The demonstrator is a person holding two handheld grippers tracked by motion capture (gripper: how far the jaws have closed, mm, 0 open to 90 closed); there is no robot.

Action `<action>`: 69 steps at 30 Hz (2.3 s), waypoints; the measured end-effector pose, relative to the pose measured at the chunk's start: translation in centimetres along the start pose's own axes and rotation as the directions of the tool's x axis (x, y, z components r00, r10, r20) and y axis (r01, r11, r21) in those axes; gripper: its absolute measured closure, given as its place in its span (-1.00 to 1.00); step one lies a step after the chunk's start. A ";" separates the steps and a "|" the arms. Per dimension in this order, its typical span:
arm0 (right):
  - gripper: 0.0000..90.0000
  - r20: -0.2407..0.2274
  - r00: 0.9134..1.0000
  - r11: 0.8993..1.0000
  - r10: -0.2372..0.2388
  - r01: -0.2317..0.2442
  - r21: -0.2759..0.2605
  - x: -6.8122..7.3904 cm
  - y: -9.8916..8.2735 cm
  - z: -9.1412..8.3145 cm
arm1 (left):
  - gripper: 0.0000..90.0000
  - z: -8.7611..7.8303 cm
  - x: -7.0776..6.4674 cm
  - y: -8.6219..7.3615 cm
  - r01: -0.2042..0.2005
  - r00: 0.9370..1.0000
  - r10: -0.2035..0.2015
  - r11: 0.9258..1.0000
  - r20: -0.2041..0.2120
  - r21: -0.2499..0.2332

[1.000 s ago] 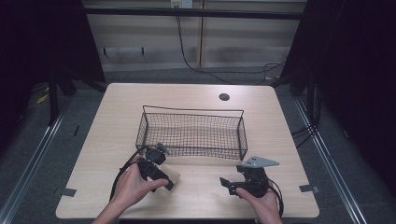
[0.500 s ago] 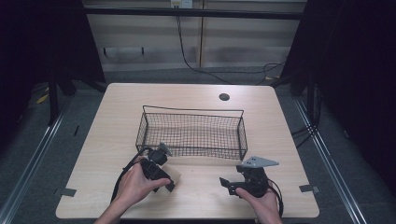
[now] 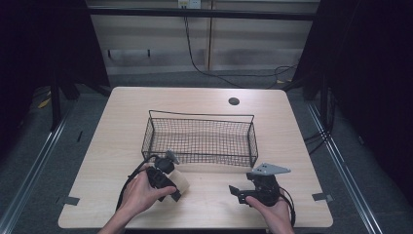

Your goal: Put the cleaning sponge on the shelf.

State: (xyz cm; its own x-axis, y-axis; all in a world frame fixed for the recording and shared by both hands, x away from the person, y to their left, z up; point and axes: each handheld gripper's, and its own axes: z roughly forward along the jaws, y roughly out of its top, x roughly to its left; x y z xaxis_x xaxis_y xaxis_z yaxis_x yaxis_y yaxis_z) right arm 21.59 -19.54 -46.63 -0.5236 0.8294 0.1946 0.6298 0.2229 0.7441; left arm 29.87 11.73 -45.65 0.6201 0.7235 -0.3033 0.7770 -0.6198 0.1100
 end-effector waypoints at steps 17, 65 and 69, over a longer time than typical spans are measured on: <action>-0.59 0.007 1.000 1.000 -0.013 0.013 0.000 0.0 0.0 -0.1 | -0.31 -2.1 0.9 -0.5 -0.042 0.997 0.044 0.999 0.066 -0.032; -0.60 0.001 1.000 1.000 -0.002 0.002 0.003 0.0 0.0 0.0 | -0.31 -10.0 1.9 -2.5 -0.065 0.984 0.104 0.965 0.142 -0.255; -0.59 0.001 1.000 1.000 0.000 0.000 0.000 0.0 0.0 0.0 | -0.31 -10.6 2.3 -2.2 -0.078 0.991 0.103 0.965 0.090 -0.250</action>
State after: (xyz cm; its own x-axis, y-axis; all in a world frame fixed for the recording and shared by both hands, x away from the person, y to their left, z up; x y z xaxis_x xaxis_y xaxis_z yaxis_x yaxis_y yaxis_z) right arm 21.57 -19.56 -46.61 -0.5227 0.8302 0.1941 0.6298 0.2225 0.7442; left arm 30.73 17.97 -36.60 0.6846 0.6255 -0.3743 0.7289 -0.5785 0.3661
